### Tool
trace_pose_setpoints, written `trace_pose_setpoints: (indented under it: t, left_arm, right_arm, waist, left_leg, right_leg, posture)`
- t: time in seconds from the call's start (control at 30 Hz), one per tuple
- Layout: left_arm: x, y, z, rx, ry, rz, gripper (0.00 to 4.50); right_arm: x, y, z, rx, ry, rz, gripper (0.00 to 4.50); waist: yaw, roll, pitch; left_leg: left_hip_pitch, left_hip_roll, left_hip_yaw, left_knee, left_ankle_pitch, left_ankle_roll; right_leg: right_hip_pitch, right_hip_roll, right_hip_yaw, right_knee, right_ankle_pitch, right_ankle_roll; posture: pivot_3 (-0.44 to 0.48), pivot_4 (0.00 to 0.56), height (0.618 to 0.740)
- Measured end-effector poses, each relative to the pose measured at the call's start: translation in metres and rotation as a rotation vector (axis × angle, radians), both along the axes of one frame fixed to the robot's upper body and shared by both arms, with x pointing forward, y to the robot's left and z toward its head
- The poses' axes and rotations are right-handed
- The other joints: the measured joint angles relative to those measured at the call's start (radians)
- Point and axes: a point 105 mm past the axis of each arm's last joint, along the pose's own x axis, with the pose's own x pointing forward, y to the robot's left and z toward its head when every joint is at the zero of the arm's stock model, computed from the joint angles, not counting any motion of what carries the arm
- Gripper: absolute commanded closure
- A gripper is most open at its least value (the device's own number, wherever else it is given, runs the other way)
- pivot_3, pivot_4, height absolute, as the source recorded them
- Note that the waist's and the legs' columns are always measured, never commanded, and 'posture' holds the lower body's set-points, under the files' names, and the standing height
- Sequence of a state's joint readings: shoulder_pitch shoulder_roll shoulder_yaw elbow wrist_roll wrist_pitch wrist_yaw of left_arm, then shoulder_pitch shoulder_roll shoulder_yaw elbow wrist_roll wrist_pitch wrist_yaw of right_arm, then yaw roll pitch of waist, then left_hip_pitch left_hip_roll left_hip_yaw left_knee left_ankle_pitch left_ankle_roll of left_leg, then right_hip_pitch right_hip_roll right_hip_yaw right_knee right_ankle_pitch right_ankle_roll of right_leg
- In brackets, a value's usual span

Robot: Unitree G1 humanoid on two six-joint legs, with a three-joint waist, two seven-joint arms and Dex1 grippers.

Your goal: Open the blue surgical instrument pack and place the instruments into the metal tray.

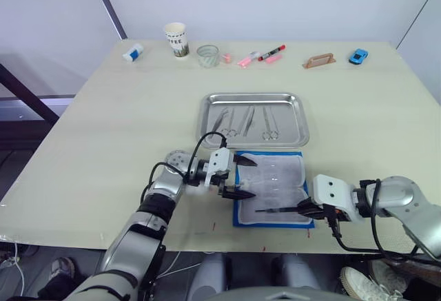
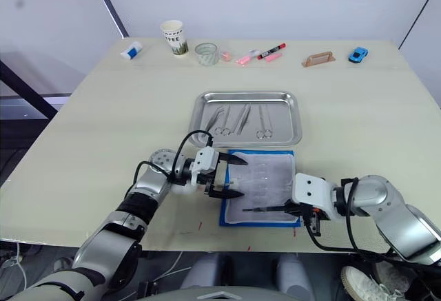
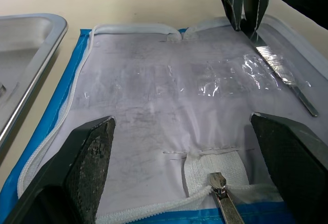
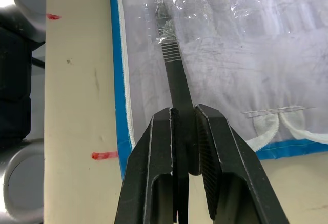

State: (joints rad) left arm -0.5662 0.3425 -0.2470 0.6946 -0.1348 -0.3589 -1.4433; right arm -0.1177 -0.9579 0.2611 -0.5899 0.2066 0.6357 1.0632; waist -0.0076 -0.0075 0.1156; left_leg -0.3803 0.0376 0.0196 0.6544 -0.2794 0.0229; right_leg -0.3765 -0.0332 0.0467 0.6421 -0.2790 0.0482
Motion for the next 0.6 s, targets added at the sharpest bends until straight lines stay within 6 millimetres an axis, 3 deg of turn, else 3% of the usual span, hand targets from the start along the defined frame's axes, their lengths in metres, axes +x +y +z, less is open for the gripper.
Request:
trace_pose_setpoints:
  t: [0.37, 0.6]
  left_arm:
    - [0.001, -0.001, 0.0, -0.001, -0.001, 0.004, 0.0]
    - [0.001, 0.0, 0.0, -0.001, -0.001, 0.006, 0.0]
  right_arm:
    - [-0.001, -0.029, 0.016, -0.067, -0.015, -0.034, 4.41]
    - [-0.004, -0.068, 0.011, -0.062, -0.027, -0.07, 4.41]
  waist:
    - [0.002, 0.0, 0.001]
    - [0.003, 0.0, 0.001]
  left_leg:
    - [0.0, 0.0, 0.0, 0.0, 0.0, 0.0]
    - [0.0, -0.001, 0.001, 0.0, 0.0, 0.0]
  right_leg:
    - [0.0, 0.0, 0.0, 0.0, 0.0, 0.0]
    - [0.001, 0.001, 0.0, 0.0, 0.001, 0.002]
  posture:
    - [0.0, 0.15, 0.74]
    - [0.0, 0.15, 0.74]
